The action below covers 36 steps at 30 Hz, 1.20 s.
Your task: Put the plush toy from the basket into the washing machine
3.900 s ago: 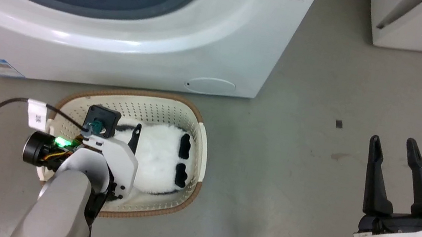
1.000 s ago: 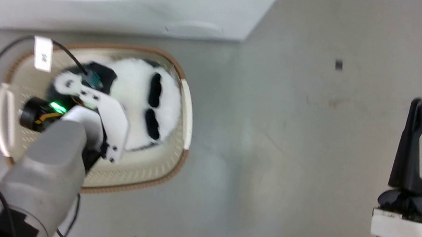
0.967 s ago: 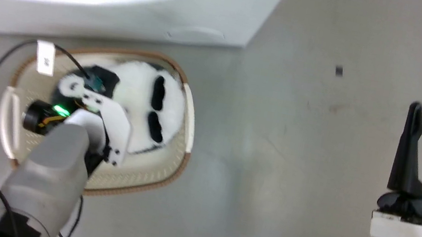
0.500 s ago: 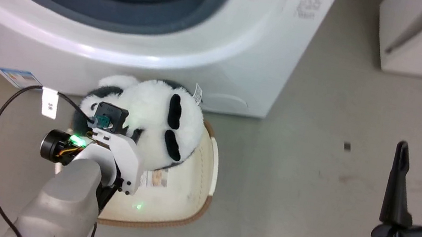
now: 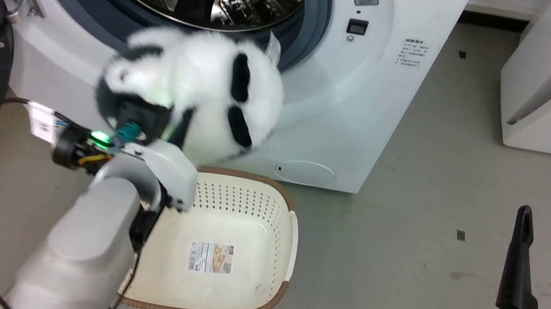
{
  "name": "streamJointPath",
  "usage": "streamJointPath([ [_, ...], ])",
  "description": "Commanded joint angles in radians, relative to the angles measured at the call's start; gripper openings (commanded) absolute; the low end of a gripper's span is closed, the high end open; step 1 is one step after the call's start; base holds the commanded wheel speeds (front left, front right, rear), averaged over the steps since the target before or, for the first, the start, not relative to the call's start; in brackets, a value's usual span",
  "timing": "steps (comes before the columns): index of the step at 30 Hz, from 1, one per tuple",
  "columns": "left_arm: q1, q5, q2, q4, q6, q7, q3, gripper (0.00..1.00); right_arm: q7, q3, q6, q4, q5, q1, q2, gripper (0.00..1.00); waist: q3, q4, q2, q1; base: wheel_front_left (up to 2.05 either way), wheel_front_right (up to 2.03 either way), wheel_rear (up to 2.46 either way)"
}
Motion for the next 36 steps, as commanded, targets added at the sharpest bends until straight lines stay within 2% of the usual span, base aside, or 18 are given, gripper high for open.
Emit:
streamJointPath([
  [1,0.013,0.007,0.008,-0.026,0.011,-0.007,0.010,0.00,-0.004,0.002,-0.001,-0.003,-0.002,0.006,0.000,1.00,0.009,-0.005,0.0000,0.0001,0.00,0.00,0.00],
  [10,-0.023,0.047,0.054,-0.166,0.076,-0.007,0.105,0.00,-0.004,0.007,-0.001,-0.018,0.009,-0.049,0.000,1.00,0.118,-0.064,0.0000,0.0001,0.00,0.00,0.00],
  [19,-0.205,0.094,0.117,-0.210,0.112,-0.007,0.191,0.00,-0.004,0.017,-0.001,-0.027,0.036,-0.143,0.000,1.00,0.304,-0.153,0.0000,0.0001,0.00,0.00,0.00],
  [28,-0.463,0.115,0.212,-0.173,0.116,-0.007,0.253,0.00,-0.004,0.039,-0.001,-0.040,0.088,-0.222,0.000,1.00,0.465,-0.253,0.0000,0.0001,0.00,0.00,0.00],
  [36,-0.696,0.135,0.280,-0.085,0.107,-0.007,0.268,0.00,-0.004,0.050,-0.001,-0.050,0.133,-0.277,0.000,1.00,0.572,-0.310,0.0000,0.0001,0.00,0.00,0.00],
])
